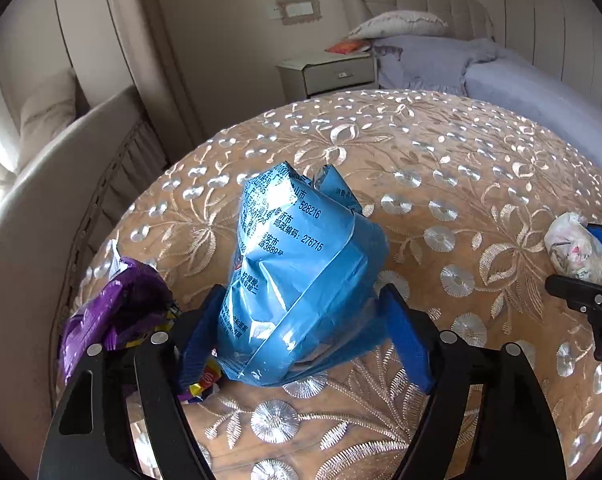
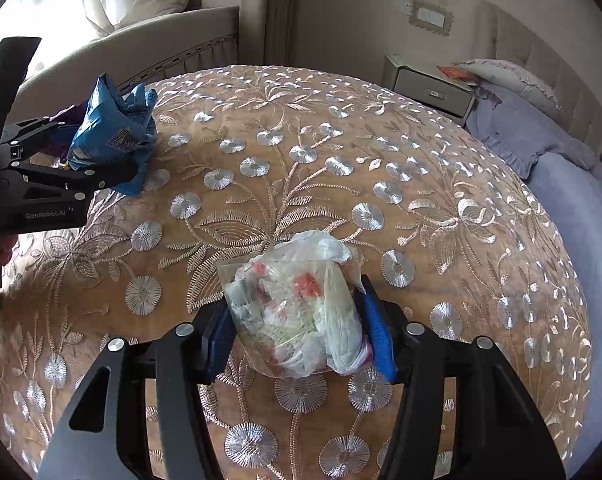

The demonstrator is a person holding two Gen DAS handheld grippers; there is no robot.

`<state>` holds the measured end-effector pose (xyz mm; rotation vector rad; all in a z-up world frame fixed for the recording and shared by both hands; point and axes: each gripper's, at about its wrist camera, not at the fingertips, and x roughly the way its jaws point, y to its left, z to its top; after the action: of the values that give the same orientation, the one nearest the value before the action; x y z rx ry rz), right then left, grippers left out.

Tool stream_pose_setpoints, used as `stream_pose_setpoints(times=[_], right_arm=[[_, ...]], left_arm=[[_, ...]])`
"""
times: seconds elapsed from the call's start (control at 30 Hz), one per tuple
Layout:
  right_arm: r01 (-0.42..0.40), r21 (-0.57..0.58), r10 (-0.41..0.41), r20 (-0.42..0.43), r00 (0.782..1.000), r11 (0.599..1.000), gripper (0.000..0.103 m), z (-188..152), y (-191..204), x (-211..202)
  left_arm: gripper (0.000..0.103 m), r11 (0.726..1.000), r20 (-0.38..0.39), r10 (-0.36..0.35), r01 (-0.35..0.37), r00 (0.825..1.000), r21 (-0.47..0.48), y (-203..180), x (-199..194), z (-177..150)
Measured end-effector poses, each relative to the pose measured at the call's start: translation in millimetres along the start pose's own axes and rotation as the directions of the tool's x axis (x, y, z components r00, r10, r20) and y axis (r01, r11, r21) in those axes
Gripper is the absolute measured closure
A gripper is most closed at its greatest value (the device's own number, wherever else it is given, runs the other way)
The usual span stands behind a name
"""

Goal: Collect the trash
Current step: 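Grasp the blue chip bag with the left gripper while the right grasps the clear wrapper bag, then carry chip bag and clear bag over the bin and open both grippers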

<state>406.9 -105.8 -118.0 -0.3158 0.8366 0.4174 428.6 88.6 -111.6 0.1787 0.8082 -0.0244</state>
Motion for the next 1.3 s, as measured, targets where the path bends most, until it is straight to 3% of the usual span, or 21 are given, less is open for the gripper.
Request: stream_pose_setpoints(times=[0.13, 0.33, 0.63, 1.0, 1.3], right_arm=[[0.012, -0.040, -0.011, 0.015, 1.000, 0.999, 0.046, -17, 9, -16], [0.012, -0.075, -0.009, 0.038, 0.999, 0.997, 0.047, -51, 20, -53], [0.007, -0.056, -0.002, 0.090, 0.996, 0.998, 0.047, -107, 22, -122], [0.067, -0.013, -0.065, 0.141, 0.988, 0.998, 0.048, -179, 11, -199], [0.156, 0.016, -0.157, 0.137, 0.978, 0.988, 0.048, -248, -1, -244]], left_arm=[[0.041, 0.999, 0.032, -0.040, 0.041, 0.999, -0.011, -4, -21, -9], [0.044, 0.998, 0.050, -0.049, 0.047, 0.998, 0.034, -28, -56, -34], [0.044, 0.986, 0.113, -0.169, 0.167, 0.979, 0.030, -70, -127, -80], [0.044, 0.954, 0.166, -0.289, 0.269, 0.943, 0.129, -142, -195, -121], [0.044, 0.886, 0.133, -0.436, 0.398, 0.890, 0.238, -219, -219, -144]])
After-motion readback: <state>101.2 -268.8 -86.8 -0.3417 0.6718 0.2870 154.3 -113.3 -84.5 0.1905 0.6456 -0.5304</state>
